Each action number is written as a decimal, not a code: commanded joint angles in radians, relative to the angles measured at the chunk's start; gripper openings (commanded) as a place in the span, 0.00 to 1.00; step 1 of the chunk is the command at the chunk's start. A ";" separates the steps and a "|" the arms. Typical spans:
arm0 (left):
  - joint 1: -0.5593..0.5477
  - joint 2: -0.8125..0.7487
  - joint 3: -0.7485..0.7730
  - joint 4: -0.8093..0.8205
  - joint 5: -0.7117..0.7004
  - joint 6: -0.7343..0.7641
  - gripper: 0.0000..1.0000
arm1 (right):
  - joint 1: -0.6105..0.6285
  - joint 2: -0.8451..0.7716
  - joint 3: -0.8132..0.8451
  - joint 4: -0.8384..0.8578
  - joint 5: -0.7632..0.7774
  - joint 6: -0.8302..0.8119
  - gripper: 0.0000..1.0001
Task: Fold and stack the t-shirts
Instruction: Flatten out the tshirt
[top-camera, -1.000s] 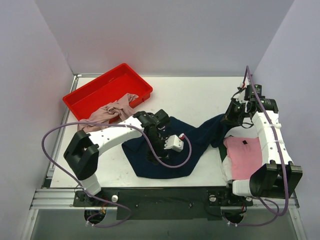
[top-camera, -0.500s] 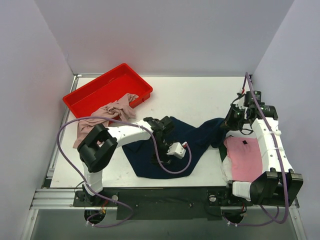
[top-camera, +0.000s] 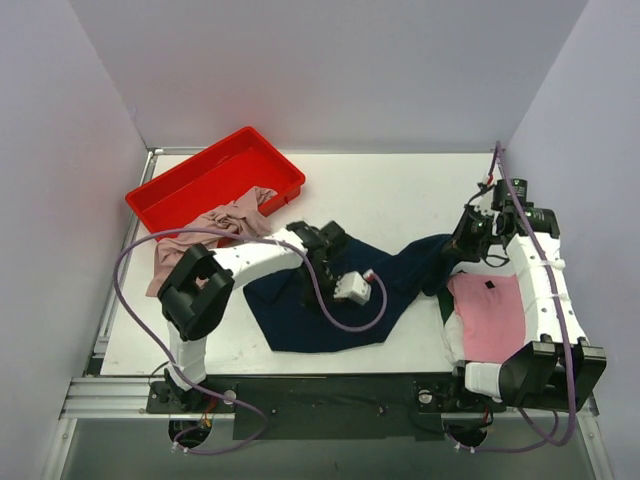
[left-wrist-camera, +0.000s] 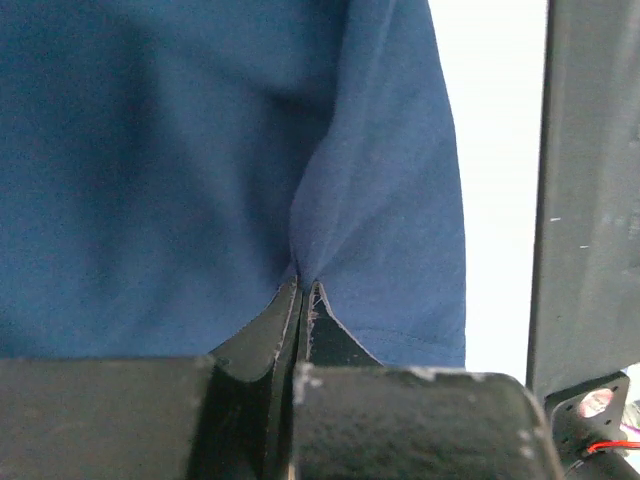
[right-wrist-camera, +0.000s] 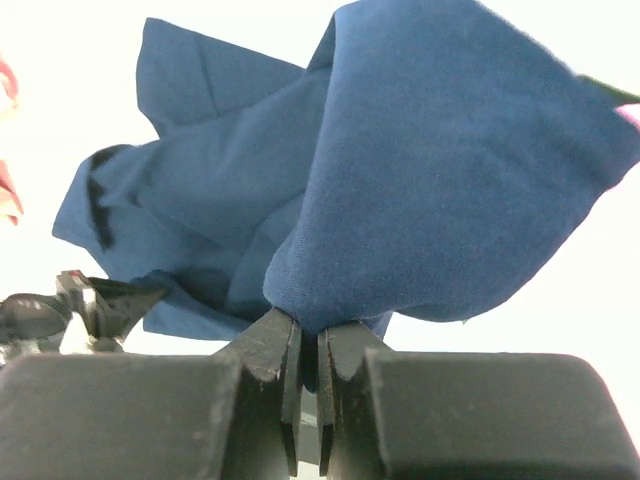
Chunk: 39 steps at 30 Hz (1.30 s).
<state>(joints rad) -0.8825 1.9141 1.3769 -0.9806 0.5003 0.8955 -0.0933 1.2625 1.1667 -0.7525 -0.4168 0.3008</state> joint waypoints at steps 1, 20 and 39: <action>0.198 -0.130 0.226 -0.078 -0.126 -0.144 0.00 | -0.059 0.031 0.238 -0.004 -0.075 0.032 0.00; 0.649 -0.383 0.924 -0.081 -0.568 -0.242 0.00 | -0.287 0.307 1.043 0.254 -0.534 0.469 0.00; 0.668 -0.495 1.066 -0.181 -0.821 -0.196 0.00 | -0.310 -0.083 0.875 0.093 -0.432 0.238 0.00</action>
<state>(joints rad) -0.2420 1.4841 2.3466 -1.1790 -0.1387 0.6682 -0.4225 1.2060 1.9095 -0.7120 -0.8864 0.5770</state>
